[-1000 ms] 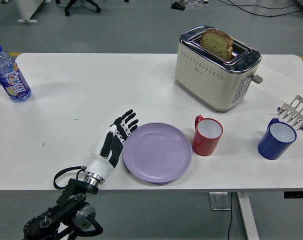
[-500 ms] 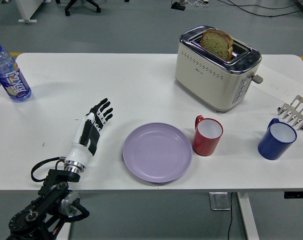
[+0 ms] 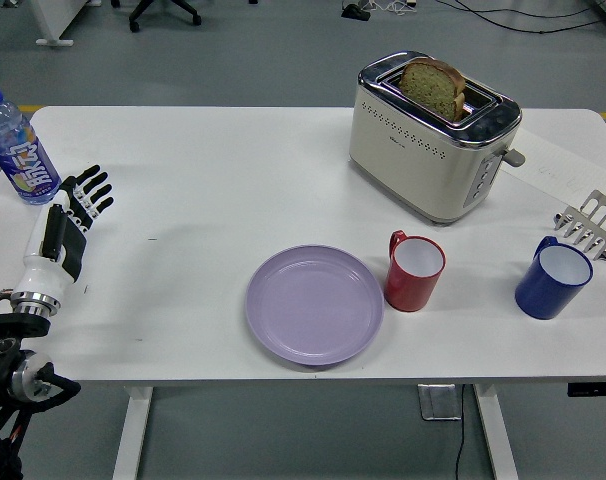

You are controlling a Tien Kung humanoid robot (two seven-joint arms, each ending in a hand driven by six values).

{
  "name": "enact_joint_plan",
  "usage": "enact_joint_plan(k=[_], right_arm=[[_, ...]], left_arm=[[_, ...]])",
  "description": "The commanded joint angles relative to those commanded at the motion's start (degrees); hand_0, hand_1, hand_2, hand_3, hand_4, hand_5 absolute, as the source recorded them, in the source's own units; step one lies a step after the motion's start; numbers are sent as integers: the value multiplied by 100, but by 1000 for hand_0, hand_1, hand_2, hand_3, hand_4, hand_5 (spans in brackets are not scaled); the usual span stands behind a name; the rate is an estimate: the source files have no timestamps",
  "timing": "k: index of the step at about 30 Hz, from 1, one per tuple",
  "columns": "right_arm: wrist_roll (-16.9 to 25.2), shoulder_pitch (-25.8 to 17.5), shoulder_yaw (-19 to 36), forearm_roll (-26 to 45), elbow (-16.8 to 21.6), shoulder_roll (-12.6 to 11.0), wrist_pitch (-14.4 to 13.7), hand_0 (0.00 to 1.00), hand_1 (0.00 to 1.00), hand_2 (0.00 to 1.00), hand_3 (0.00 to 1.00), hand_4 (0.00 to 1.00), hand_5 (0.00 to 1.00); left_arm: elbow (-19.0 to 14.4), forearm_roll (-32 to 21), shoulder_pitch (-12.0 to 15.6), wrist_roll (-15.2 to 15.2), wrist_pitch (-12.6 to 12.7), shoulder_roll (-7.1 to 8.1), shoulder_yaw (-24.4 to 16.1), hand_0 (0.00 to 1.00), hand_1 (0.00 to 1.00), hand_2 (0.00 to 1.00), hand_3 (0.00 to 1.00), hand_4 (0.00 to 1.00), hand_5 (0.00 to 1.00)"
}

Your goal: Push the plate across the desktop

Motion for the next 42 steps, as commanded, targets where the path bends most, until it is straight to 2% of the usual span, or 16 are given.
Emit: enact_joint_plan(k=[6,11,20,27,42], right_arm=[[-1,-21,2,33,0,6,-7,604,544,636,623,138,357],[-8,-30,3,34,0,16,-7,604,544,636,623,138,357],[-18,-7,17,24,0,9,-11,604,544,635,623,139,357],[-16,72,73,-25,0,-7,-22,604,544,638,623,138,356],[-13,129,112,-72,0,-67,-22,604,544,637,622,139,355]], left_arm=[[-66,30,165,181,-194,205,-509,813,807,818,794,469,998],[-105,116,269,302,-307,201,-938,813,807,818,794,469,998],[-159,171,474,478,-398,215,-1394,812,808,818,784,472,998],[-185,188,558,470,-403,211,-1626,811,806,815,783,472,998],[-206,205,615,427,-405,203,-1732,810,805,811,780,487,998]])
